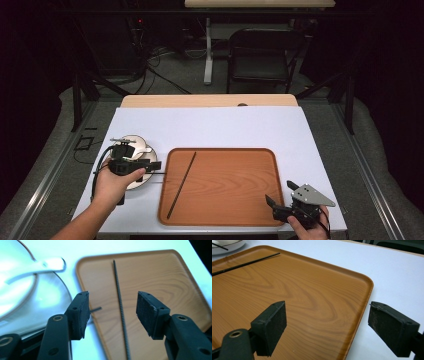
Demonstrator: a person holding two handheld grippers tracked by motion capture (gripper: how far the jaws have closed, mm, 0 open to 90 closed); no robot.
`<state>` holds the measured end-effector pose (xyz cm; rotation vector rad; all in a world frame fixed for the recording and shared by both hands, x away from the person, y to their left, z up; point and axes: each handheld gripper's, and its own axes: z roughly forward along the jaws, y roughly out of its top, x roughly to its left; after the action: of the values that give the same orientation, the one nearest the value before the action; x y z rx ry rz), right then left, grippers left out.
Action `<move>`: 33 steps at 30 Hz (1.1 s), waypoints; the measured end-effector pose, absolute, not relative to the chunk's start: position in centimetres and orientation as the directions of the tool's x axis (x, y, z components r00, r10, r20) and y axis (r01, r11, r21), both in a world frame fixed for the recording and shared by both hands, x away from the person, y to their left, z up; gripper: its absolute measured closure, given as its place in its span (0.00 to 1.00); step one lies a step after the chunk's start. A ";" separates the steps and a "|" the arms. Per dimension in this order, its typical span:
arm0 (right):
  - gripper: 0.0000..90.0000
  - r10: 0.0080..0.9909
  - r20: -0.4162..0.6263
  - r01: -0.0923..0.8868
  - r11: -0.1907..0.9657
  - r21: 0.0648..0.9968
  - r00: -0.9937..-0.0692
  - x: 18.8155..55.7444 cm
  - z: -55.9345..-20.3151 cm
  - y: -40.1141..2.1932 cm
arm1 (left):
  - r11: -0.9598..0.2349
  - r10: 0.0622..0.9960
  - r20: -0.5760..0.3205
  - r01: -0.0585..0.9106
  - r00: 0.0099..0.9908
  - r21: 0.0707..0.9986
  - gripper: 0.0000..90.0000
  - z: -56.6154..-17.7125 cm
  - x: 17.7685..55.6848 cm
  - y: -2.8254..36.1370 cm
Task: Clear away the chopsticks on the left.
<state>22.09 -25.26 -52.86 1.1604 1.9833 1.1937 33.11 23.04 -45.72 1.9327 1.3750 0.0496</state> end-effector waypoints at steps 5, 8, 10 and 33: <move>0.16 0.877 -0.019 0.394 0.235 0.889 -0.480 22.1 -52.9 -25.3 | -0.266 0.855 -0.195 0.731 0.480 0.628 0.46 -45.1 32.7 23.8; 0.16 0.877 -0.019 0.394 0.235 0.888 -0.480 22.1 -52.9 -25.3 | -0.348 0.849 -0.089 0.679 0.521 0.646 0.46 -45.0 32.4 24.4; 0.16 0.878 -0.020 0.393 0.234 0.889 -0.479 22.1 -52.9 -25.2 | -0.391 0.848 -0.022 0.652 0.530 0.649 0.47 -45.0 32.3 24.6; 0.16 0.878 -0.019 0.395 0.234 0.888 -0.478 22.1 -52.9 -25.2 | -0.759 0.640 0.427 0.439 0.639 0.480 0.47 -45.3 30.5 27.9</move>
<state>22.12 -25.21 -52.88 1.1627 1.9830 1.1921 30.54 27.92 -45.32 2.5298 0.8624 0.8452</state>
